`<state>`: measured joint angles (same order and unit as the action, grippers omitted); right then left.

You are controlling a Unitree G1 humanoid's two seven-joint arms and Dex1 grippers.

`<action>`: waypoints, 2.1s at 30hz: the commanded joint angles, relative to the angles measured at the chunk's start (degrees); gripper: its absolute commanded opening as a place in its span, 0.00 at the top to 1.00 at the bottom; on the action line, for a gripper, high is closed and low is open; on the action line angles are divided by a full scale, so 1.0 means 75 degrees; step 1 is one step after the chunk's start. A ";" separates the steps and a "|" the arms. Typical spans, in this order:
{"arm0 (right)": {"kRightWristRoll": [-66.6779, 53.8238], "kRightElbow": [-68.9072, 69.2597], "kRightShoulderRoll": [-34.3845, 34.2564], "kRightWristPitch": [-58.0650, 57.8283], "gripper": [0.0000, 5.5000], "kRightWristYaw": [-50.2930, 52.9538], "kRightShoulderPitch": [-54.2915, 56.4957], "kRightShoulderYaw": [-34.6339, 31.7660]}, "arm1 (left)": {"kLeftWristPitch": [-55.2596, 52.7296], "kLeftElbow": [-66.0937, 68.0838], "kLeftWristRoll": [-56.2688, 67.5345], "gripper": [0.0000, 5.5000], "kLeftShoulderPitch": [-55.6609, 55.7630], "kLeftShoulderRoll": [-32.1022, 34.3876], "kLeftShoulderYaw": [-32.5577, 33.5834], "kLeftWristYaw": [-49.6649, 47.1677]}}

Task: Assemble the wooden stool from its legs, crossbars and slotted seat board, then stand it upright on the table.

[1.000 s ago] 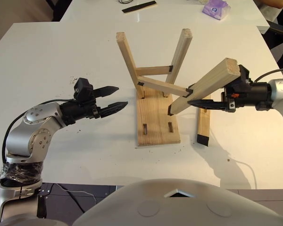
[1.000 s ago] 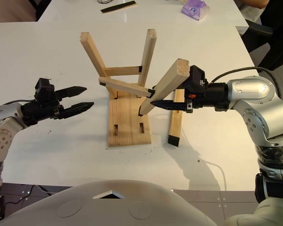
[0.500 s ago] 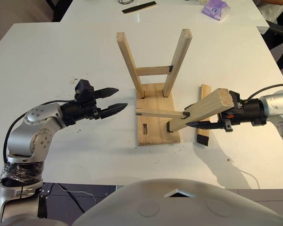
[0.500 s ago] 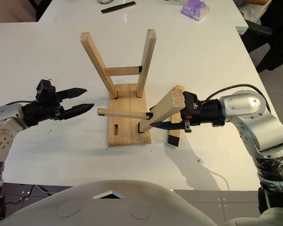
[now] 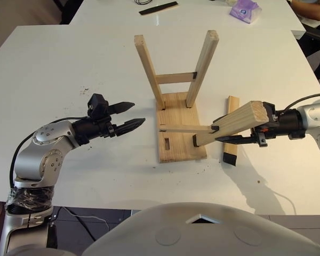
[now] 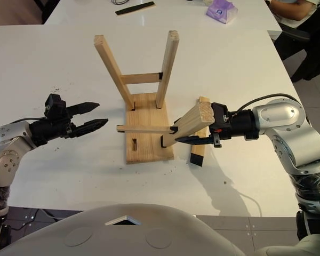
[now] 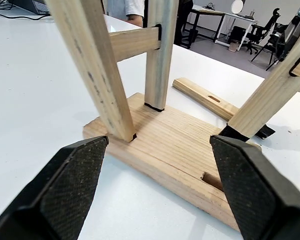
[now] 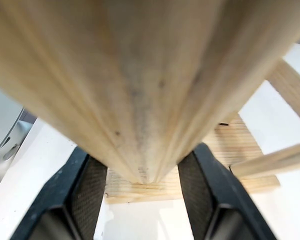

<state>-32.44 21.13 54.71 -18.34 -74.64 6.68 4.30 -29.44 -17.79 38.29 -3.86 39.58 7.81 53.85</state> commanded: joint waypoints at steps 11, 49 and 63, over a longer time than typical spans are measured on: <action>0.2087 -0.0532 -0.0067 0.0235 0.63 0.0057 -0.0257 0.2051 | 0.0025 -0.0197 -0.0183 0.31 -0.0052 -0.0114 -0.0248 -0.0222; 0.2079 0.3203 -0.2062 -0.3675 0.33 0.5351 -0.3632 -0.1497 | 0.0290 -0.1054 -0.0338 0.31 -0.1797 -0.0623 0.0335 -0.1050; 0.2810 0.3195 -0.3152 -0.3610 0.33 0.7055 -0.4663 -0.1109 | 0.0293 -0.1190 -0.0315 0.31 -0.1834 -0.0778 0.0442 -0.1269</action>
<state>-13.40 47.27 30.00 -48.78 -22.01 -28.27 -4.62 -27.69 -26.24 36.09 -17.37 33.83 11.02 44.90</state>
